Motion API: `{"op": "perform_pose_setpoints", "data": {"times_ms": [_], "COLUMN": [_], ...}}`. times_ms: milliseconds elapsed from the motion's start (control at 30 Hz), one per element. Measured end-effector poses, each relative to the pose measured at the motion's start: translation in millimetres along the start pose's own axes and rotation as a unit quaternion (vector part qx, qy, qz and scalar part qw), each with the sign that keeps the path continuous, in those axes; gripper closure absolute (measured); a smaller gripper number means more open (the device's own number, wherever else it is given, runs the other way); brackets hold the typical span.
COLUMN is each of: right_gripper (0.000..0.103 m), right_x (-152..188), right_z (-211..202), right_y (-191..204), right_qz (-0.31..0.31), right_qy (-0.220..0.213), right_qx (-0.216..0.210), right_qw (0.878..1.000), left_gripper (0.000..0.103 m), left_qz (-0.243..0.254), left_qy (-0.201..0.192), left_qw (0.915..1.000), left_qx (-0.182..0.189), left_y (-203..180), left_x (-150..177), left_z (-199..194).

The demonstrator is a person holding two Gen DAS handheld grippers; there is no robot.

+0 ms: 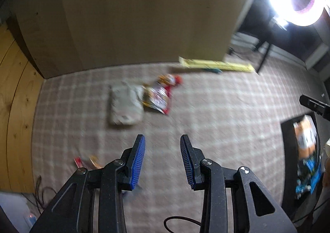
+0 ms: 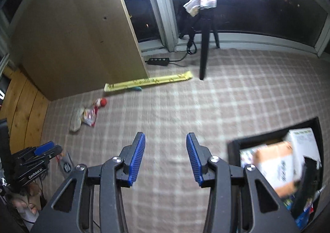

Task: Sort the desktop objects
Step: 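Move both tools to the coffee sachet and yellow straw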

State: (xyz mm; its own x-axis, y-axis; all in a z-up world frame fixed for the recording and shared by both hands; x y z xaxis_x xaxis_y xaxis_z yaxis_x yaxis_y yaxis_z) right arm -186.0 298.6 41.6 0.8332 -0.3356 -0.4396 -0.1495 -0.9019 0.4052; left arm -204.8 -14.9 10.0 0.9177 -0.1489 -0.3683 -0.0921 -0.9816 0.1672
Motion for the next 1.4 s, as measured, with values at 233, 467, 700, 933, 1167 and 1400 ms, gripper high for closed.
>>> {"op": "perform_pose_setpoints", "data": {"times_ms": [233,467,700,933,1167,1400], "right_gripper": [0.062,0.062,0.062,0.062,0.06,0.059], "right_x": [-48,-83,-109,-105,-84,-57], "right_z": [72,138,173,192,207,210], "right_y": [-4,-22,-40,-34,-13,24], "right_qz": [0.008,0.011,0.028,0.017,0.001,-0.036], "right_qy": [0.024,0.041,0.033,0.04,0.057,0.074], "right_qx": [-0.018,-0.011,-0.007,-0.001,-0.009,-0.043], "right_qw": [1.0,0.999,0.999,0.999,0.998,0.996], "left_gripper": [0.07,0.07,0.07,0.07,0.059,0.059], "left_qz": [-0.029,-0.049,-0.06,-0.056,-0.055,-0.047], "left_qy": [0.011,0.03,0.034,0.035,0.01,0.009], "left_qw": [0.9995,0.9983,0.9975,0.9978,0.9984,0.9983], "left_qx": [-0.004,-0.006,-0.012,-0.008,0.007,0.034], "left_y": [19,26,31,22,2,-14], "left_x": [-47,-75,-87,-82,-63,-41], "left_z": [50,106,139,157,157,147]}}
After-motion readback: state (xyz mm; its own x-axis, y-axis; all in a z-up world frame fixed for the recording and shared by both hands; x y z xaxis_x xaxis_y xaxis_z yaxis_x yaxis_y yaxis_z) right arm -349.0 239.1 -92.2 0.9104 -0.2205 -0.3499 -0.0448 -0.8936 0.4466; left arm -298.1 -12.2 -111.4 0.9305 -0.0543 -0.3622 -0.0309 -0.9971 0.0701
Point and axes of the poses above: each gripper's, at about its wrist camera, not at the fingertips, and z roughly the way its jaws point, y to its left, x to its underside, the point moved 8 cm from there along z, roughly the way its jaws point, and after that the axes turned 15 degrees about -x, right-handed, at the moved point
